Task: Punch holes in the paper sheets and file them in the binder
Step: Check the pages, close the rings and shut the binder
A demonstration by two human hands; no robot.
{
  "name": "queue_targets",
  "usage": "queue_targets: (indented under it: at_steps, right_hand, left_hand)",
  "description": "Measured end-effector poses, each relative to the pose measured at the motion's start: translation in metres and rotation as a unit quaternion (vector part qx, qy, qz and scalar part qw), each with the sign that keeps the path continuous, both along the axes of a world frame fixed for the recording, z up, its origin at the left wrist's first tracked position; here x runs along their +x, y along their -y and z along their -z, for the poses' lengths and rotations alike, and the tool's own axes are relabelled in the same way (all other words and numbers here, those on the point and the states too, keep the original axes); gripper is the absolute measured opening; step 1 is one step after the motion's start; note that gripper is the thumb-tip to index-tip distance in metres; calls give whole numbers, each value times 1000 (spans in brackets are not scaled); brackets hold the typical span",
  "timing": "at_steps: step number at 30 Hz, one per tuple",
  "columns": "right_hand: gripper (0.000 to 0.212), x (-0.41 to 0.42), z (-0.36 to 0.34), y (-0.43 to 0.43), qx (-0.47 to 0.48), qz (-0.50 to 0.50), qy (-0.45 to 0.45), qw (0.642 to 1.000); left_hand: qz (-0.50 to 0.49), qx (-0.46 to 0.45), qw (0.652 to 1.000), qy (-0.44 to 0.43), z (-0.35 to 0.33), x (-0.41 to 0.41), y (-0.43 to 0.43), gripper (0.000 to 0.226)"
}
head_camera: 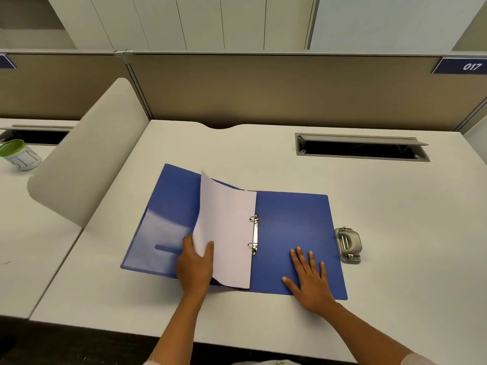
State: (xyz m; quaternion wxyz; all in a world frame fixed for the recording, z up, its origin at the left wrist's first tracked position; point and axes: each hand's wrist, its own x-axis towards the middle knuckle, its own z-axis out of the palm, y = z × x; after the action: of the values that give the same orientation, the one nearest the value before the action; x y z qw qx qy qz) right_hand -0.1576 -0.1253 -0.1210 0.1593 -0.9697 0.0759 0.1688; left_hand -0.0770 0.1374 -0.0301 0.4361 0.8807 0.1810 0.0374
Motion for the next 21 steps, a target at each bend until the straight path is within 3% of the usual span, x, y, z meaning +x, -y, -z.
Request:
queue_targets:
  at_steps: [9,12,15,17,19,21]
  right_hand:
    - [102,2,-3,3,52,22,20,998]
    - [74,6,-15,3,149,80,27,985]
    - [73,9,-26,7,287,156,16,945]
    - [79,11,-39,10,398,228,17,888]
    - [58,11,-55,15,478,295,37,826]
    - [46,12,-63,21,502,329,56,798]
  left_hand:
    - [149,-37,987,51,-30,-18,70,37]
    - [203,-26,978,45,-32,-24,93,38]
    - [274,11,961,29,-29,-27,114,42]
    - [316,40,948,14,-25,-30,126,43]
    - [346,42,937,-10,-20,-32,134,44]
    - [369,36,928,-43,-14,-33,138,47]
